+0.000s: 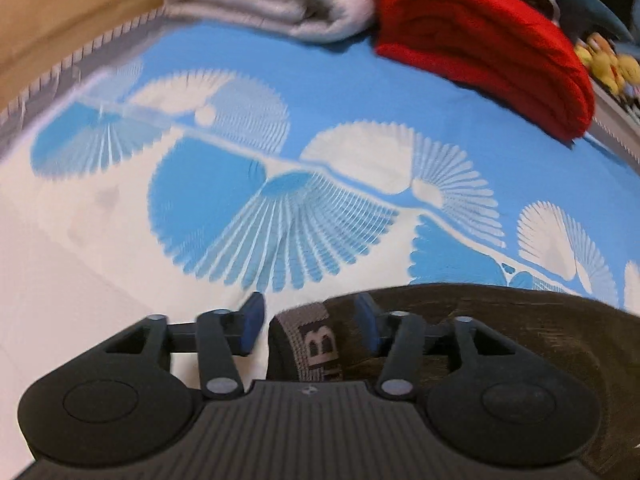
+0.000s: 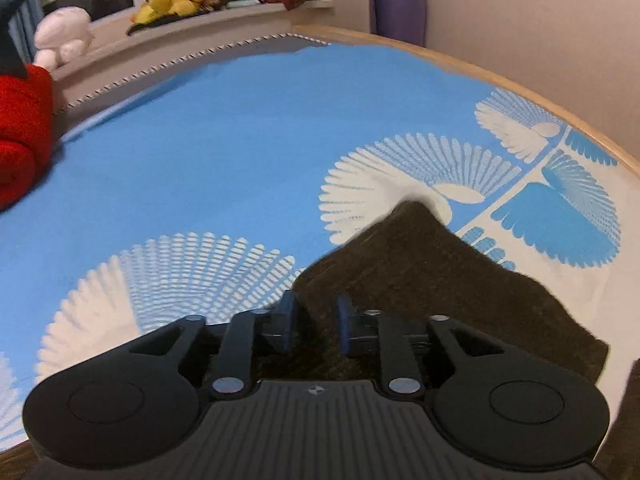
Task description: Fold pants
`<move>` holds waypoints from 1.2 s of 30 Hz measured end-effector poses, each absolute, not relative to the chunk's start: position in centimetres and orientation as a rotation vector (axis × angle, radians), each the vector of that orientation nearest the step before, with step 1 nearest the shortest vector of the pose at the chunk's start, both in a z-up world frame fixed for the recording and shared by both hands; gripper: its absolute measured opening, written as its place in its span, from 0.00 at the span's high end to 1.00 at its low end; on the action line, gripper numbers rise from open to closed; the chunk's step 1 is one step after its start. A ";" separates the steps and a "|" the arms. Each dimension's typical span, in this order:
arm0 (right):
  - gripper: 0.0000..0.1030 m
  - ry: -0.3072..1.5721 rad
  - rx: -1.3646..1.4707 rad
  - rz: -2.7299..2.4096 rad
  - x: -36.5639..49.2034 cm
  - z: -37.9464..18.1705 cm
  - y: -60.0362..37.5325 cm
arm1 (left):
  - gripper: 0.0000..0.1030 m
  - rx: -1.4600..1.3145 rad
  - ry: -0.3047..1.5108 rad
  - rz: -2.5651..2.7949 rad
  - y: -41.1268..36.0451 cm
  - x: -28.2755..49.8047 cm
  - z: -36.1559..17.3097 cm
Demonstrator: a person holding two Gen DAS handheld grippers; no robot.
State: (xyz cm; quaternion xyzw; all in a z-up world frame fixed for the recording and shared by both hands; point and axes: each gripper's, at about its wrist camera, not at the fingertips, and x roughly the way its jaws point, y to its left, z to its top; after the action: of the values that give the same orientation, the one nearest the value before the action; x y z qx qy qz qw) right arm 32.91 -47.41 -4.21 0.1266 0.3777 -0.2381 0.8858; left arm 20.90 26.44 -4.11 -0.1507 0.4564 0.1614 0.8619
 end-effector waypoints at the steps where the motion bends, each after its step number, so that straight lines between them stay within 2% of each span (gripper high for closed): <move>1: 0.70 0.773 0.281 -0.465 32.1 -3.0 -47.4 | 0.36 -0.343 0.973 0.330 27.0 20.9 -4.8; 6: 0.70 0.714 0.326 -0.301 26.8 3.1 -46.2 | 0.35 -0.460 1.040 0.331 28.9 21.0 -8.4; 7: 0.69 0.694 0.324 -0.257 25.3 4.5 -45.8 | 0.44 -0.493 1.039 0.307 29.0 21.1 -8.8; 8: 0.68 0.675 0.315 -0.210 23.6 6.0 -45.4 | 0.65 -0.519 1.035 0.270 29.0 21.0 -9.0; 11: 0.63 0.625 0.264 -0.105 18.7 9.2 -44.5 | 0.72 -0.474 0.970 0.259 29.0 20.3 -7.2; 13: 0.62 0.601 0.224 -0.047 15.1 10.7 -44.1 | 0.72 -0.445 0.910 0.275 28.9 19.4 -6.3; 16: 0.61 0.608 0.180 -0.029 10.5 11.2 -43.8 | 0.66 -0.400 0.953 0.297 28.0 18.9 -5.7; 18: 0.61 0.631 0.189 -0.038 8.1 10.8 -44.0 | 0.65 -0.423 0.938 0.307 27.7 17.7 -3.7; 21: 0.60 0.673 0.219 -0.033 4.7 10.5 -44.2 | 0.57 -0.433 0.940 0.291 27.0 15.1 -0.6; 24: 0.57 0.668 0.213 -0.001 2.1 11.1 -43.6 | 0.54 -0.410 1.040 0.283 26.1 12.1 1.2; 26: 0.53 0.645 0.205 0.019 0.5 12.0 -43.1 | 0.44 -0.390 1.060 0.259 25.5 9.2 2.0; 27: 0.50 0.632 0.205 0.029 -0.2 12.5 -42.7 | 0.43 -0.388 1.068 0.244 25.3 7.4 2.1; 31: 0.46 0.607 0.249 0.075 -2.4 13.3 -42.0 | 0.39 -0.381 1.119 0.225 24.5 2.6 -0.3; 35: 0.45 0.645 0.285 0.107 -2.3 12.4 -40.6 | 0.43 -0.336 1.272 0.266 24.0 0.9 -5.6; 36: 0.45 0.649 0.259 0.105 -2.1 12.3 -40.0 | 0.41 -0.328 1.247 0.271 24.0 0.8 -5.5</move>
State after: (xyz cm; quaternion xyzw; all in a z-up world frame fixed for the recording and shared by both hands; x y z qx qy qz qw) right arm -2.14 -39.99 12.25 0.1266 0.3178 0.0516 0.9382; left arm 0.83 23.98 -5.50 -0.1524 0.5795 0.1259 0.7907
